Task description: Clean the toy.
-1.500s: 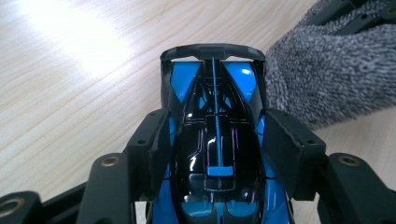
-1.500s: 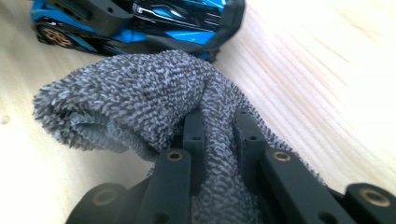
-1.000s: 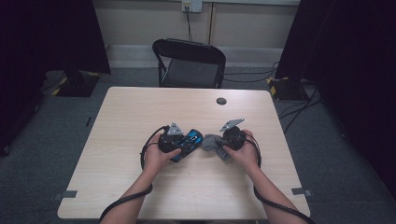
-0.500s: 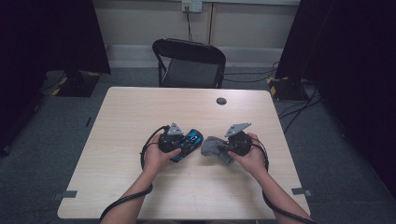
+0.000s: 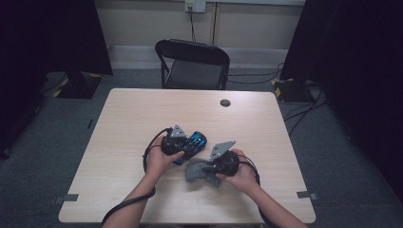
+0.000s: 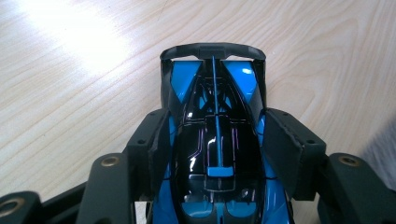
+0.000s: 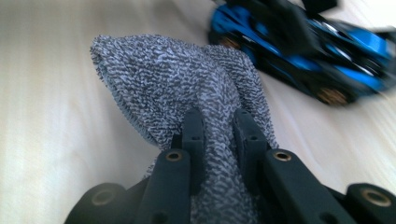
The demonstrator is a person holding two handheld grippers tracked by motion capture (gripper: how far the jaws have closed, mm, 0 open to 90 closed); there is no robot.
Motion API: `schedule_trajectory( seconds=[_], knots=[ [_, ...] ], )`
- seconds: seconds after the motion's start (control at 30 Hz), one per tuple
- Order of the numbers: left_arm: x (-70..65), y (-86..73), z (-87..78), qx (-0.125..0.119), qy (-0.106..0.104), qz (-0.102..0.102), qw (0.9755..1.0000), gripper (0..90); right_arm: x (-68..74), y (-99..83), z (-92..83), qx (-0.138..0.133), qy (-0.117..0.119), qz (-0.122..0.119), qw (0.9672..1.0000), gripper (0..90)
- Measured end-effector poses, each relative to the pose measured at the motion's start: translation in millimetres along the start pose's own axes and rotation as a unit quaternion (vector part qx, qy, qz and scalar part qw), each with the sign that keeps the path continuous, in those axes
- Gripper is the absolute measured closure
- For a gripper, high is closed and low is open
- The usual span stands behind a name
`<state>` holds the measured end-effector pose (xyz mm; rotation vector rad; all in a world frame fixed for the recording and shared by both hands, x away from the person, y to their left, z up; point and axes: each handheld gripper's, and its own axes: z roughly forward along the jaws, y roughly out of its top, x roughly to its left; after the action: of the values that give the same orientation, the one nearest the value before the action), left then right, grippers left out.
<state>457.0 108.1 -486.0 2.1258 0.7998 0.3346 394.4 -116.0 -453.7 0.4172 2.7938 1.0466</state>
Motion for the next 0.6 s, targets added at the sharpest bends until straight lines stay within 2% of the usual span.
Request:
schedule_trajectory(
  seconds=[0.1,0.37,0.5,0.6],
  knots=[
    [-0.2,-0.3,-0.1,-0.001,0.000,-0.001,1.0000,42.1,7.0,7.8,6.5,-0.007,0.016,-0.017,0.9997,77.5],
    [0.1,-0.6,-0.5,0.000,0.000,0.002,1.0000,42.1,13.2,16.9,22.9,-0.006,0.032,-0.031,0.9990,77.3],
    [0.2,-0.8,-0.8,0.000,0.000,0.002,1.0000,42.1,13.9,18.3,35.3,0.007,0.028,-0.036,0.9989,77.1],
    [0.2,-1.0,-0.8,0.000,0.000,0.002,1.0000,42.1,13.9,19.0,38.9,0.008,0.031,-0.033,0.9990,77.0]
  ],
)
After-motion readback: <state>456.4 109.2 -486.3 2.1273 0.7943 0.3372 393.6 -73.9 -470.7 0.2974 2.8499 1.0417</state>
